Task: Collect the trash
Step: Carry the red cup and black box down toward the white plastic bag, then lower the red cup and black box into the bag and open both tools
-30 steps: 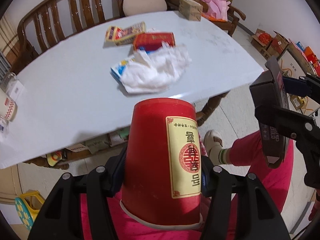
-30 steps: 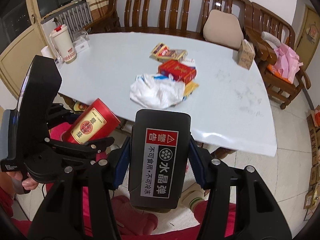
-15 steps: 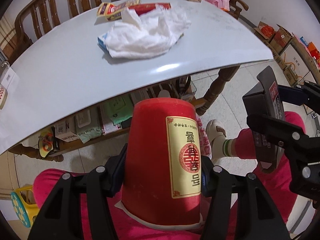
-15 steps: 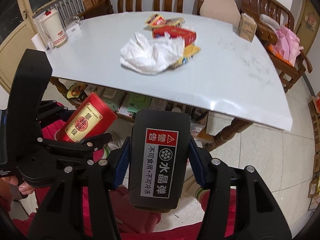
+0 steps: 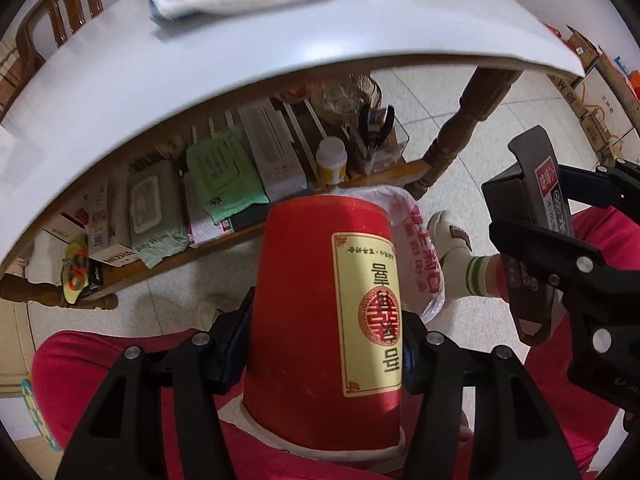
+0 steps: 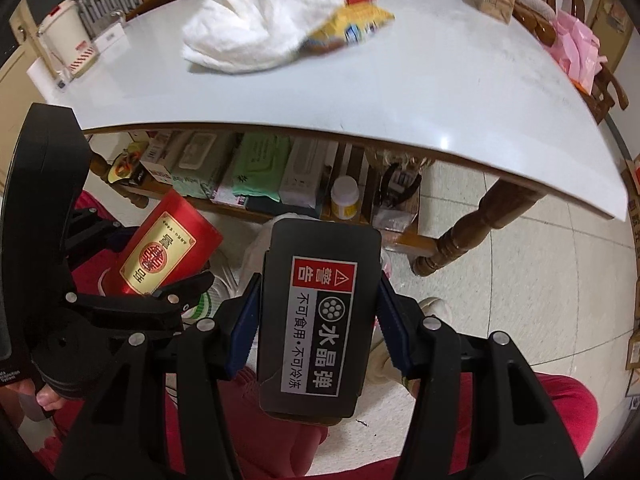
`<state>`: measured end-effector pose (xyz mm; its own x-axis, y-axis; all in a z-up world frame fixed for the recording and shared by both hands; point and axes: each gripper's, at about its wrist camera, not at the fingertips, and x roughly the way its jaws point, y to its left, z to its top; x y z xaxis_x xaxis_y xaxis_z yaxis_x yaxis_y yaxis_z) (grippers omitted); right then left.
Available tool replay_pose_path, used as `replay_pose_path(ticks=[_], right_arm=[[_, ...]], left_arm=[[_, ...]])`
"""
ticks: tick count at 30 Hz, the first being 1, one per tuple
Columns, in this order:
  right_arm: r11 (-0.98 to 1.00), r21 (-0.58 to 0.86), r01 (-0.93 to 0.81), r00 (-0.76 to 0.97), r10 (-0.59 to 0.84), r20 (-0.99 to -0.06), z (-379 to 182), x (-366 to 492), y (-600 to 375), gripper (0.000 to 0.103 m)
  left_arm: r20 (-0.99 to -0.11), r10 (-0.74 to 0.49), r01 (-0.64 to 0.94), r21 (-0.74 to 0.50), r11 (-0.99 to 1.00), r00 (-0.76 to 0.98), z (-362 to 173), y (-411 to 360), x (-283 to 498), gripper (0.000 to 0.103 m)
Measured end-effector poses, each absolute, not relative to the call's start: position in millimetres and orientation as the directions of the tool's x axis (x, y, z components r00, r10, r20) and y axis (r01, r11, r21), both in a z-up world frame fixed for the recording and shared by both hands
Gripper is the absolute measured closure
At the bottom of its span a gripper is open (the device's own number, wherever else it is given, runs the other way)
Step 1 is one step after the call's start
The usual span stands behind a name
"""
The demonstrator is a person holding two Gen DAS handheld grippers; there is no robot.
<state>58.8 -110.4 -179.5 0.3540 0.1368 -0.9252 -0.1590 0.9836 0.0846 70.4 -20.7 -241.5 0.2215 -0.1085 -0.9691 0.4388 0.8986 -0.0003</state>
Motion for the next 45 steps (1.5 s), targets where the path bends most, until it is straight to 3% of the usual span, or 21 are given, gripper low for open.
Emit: replay_pose_path(ticks=[21, 45], right_arm=[[0.99, 0.131, -0.061, 0.195, 0.14, -0.971, -298.3, 102.6, -130.0, 0.049], [0.983, 0.186, 0.004, 0.009, 0.186, -0.983, -386.6, 143.4, -134.0, 0.049]], left_arm=[[-0.996, -0.085, 0.403, -0.083, 0.912, -0.013, -352.4, -40.0, 115.9, 0.047], [-0.978, -0.031, 0.377, -0.108, 0.92, -0.206, -452.2, -52.3, 138.7, 0.047]])
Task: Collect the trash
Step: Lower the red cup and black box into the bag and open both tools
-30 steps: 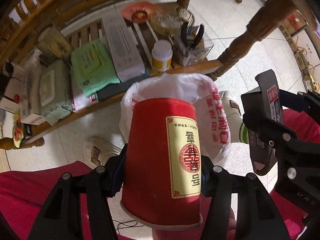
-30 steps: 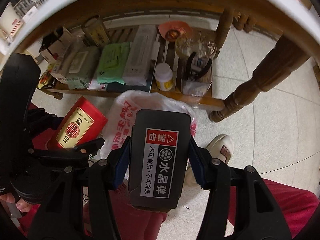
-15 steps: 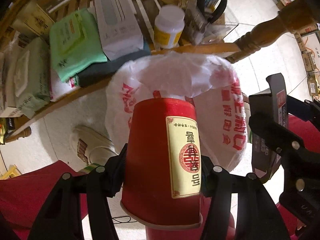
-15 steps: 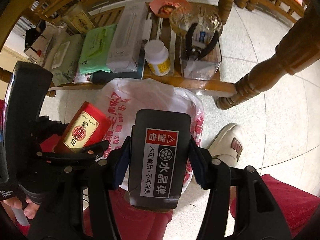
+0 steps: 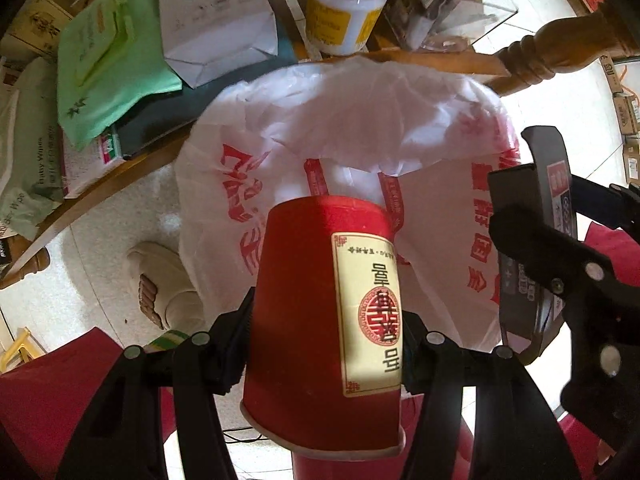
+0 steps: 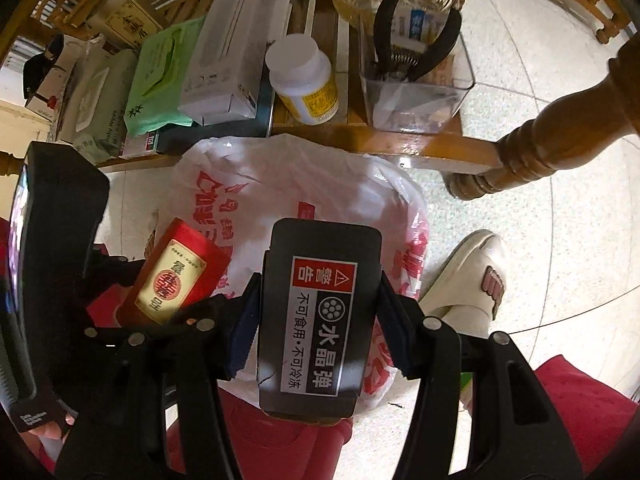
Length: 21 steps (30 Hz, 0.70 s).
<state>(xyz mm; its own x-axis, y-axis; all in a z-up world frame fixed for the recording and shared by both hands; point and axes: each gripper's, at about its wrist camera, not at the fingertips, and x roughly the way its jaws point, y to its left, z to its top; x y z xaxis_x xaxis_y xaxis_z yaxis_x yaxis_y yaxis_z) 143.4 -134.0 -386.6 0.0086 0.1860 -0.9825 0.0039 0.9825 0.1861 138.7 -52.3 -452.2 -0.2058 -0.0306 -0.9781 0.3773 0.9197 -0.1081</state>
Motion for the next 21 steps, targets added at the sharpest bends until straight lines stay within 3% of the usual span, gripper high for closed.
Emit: replay_pose_path(ticks=[15, 18, 21], right_arm=[[0.978, 0.206, 0.02, -0.044, 0.207, -0.977, -408.3, 150.6, -131.3, 0.049], [0.979, 0.204, 0.016, -0.051, 0.205, -0.978, -411.0, 150.7, -129.7, 0.049], [0.981, 0.195, 0.011, -0.055, 0.195, -0.979, -413.8, 151.4, -127.4, 0.048]], left_arm=[[-0.963, -0.046, 0.333, -0.136, 0.933, -0.265, -475.0, -50.8, 146.0, 0.046], [-0.957, -0.042, 0.323, -0.138, 0.936, -0.288, -479.2, -48.6, 147.5, 0.042], [-0.964, -0.011, 0.343, -0.105, 0.934, -0.264, -479.0, -49.4, 148.6, 0.031]])
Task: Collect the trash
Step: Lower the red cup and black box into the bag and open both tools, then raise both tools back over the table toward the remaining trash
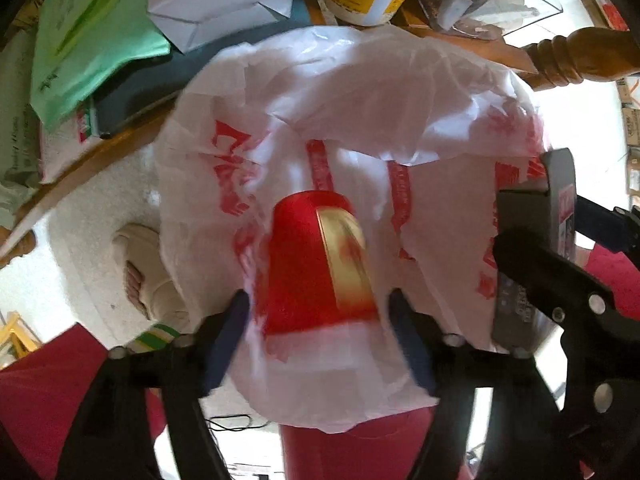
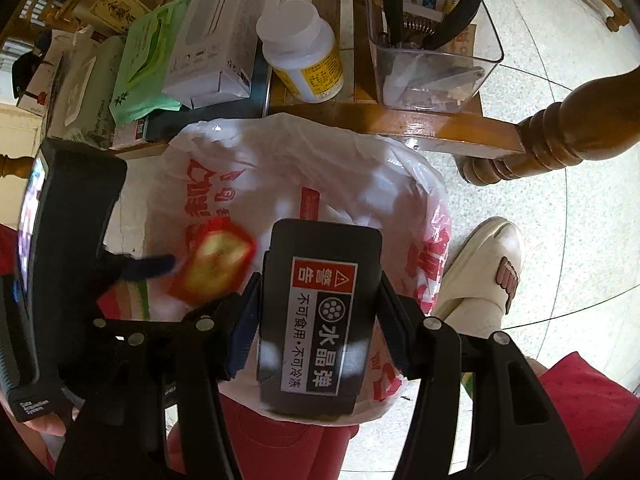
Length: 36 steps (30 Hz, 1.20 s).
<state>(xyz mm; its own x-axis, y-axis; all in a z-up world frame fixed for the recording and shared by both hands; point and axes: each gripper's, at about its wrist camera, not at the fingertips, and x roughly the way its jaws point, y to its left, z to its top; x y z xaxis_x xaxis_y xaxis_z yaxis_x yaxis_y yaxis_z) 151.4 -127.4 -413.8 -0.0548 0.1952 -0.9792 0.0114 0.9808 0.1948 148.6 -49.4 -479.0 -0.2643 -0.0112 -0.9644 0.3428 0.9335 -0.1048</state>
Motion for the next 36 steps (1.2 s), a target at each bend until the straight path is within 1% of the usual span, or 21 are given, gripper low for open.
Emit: replay_pose_path(ticks=[3, 5, 7, 23, 26, 30, 34, 36], right_arm=[[0.982, 0.189, 0.012, -0.062, 0.19, -0.98, -416.7, 152.1, -127.7, 0.046], [0.982, 0.186, 0.014, -0.063, 0.187, -0.98, -417.8, 151.6, -129.0, 0.043], [0.982, 0.188, 0.019, -0.065, 0.189, -0.98, -418.2, 151.2, -129.8, 0.041], [0.98, 0.2, 0.023, -0.045, 0.201, -0.979, -407.7, 149.0, -129.3, 0.041], [0.98, 0.198, 0.025, -0.026, 0.198, -0.98, -398.3, 145.8, -129.0, 0.041], [0.977, 0.21, 0.02, 0.014, 0.21, -0.978, -375.7, 136.3, -129.8, 0.041], [0.971, 0.237, 0.028, 0.071, 0.235, -0.97, -342.5, 121.1, -138.8, 0.029], [0.973, 0.232, 0.017, 0.108, 0.229, -0.967, -317.6, 110.3, -144.6, 0.026]], left_arm=[[-0.967, 0.002, 0.356, -0.092, 0.93, -0.256, -478.3, -50.5, 148.3, 0.028], [-0.966, 0.002, 0.354, -0.092, 0.931, -0.257, -479.4, -50.9, 148.0, 0.028], [-0.966, 0.004, 0.353, -0.09, 0.931, -0.258, -479.8, -51.5, 147.8, 0.028], [-0.974, -0.006, 0.374, -0.093, 0.923, -0.228, -462.0, -58.9, 145.8, 0.028], [-0.976, -0.005, 0.378, -0.089, 0.922, -0.217, -455.6, -60.0, 144.2, 0.023], [-0.98, -0.007, 0.389, -0.085, 0.917, -0.197, -442.0, -58.6, 137.5, 0.021], [-0.988, 0.01, 0.43, -0.058, 0.901, -0.154, -415.0, -52.2, 121.2, 0.02], [-0.992, 0.014, 0.452, -0.046, 0.891, -0.128, -397.5, -47.4, 113.3, 0.02]])
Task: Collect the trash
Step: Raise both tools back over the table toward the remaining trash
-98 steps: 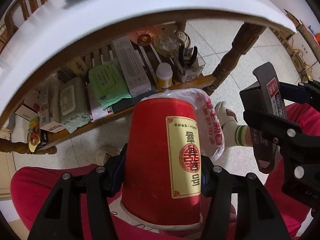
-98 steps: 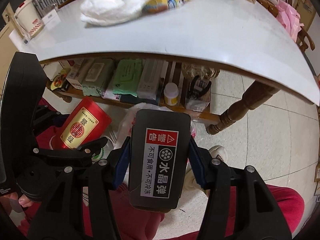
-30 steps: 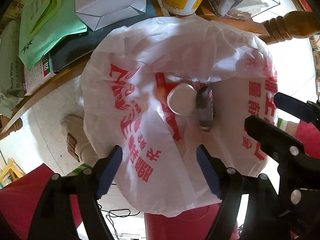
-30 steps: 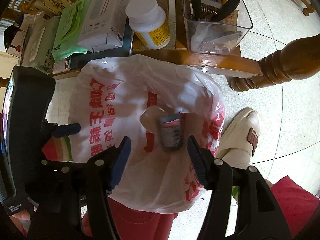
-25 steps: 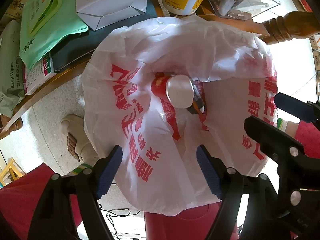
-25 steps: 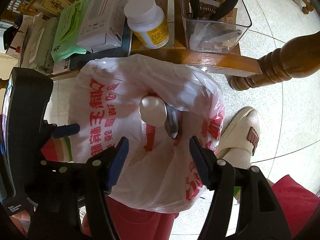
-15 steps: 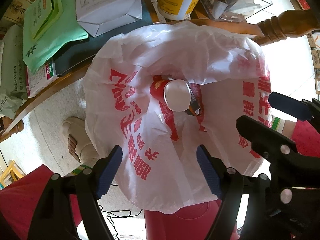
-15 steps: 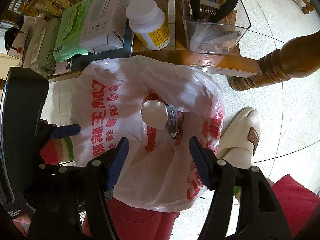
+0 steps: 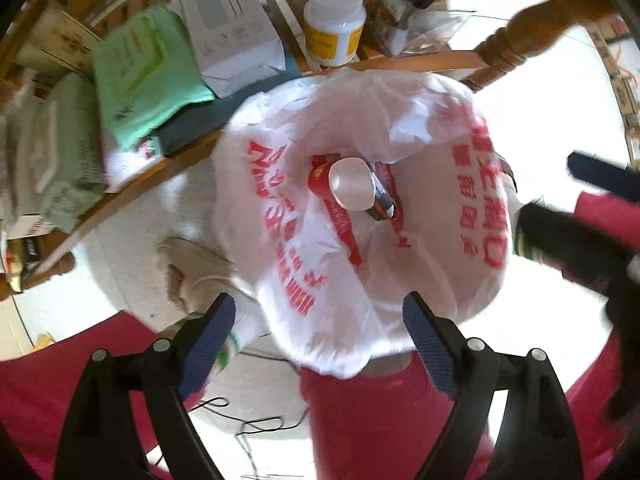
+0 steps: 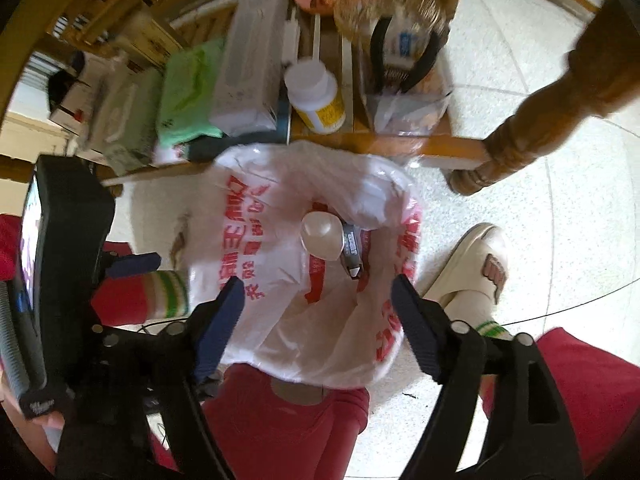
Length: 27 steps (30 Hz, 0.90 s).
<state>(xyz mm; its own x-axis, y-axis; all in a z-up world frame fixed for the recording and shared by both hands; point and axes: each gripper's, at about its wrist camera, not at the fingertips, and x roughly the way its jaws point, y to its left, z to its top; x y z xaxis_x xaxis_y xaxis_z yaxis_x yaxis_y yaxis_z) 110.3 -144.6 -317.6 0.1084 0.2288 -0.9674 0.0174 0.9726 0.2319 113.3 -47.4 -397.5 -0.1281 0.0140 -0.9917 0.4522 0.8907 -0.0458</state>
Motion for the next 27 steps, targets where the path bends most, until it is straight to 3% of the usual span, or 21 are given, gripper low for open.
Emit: replay_pose_path(ticks=[6, 13, 19, 27], right_arm=[[0.972, 0.231, -0.042, 0.231, 0.235, -0.944, -231.0, 82.7, -166.1, 0.023], [0.955, 0.184, -0.233, 0.409, 0.268, -0.872, -92.0, 71.4, -160.5, 0.017], [0.932, 0.106, -0.346, 0.534, 0.288, -0.795, 16.7, 77.1, -155.2, 0.012], [0.904, 0.065, -0.424, 0.552, 0.314, -0.773, 82.7, 87.9, -145.0, 0.009]], left_arm=[[-1.0, -0.019, 0.518, -0.013, 0.855, 0.006, -305.2, -7.4, 89.0, 0.019], [-0.974, -0.106, 0.56, 0.023, 0.828, 0.198, -154.1, 31.5, 100.7, 0.015], [-0.889, -0.143, 0.631, 0.188, 0.753, 0.436, -26.4, 32.0, 134.7, 0.009], [-0.851, -0.219, 0.739, 0.253, 0.625, 0.477, 53.1, 20.1, 163.4, 0.008]])
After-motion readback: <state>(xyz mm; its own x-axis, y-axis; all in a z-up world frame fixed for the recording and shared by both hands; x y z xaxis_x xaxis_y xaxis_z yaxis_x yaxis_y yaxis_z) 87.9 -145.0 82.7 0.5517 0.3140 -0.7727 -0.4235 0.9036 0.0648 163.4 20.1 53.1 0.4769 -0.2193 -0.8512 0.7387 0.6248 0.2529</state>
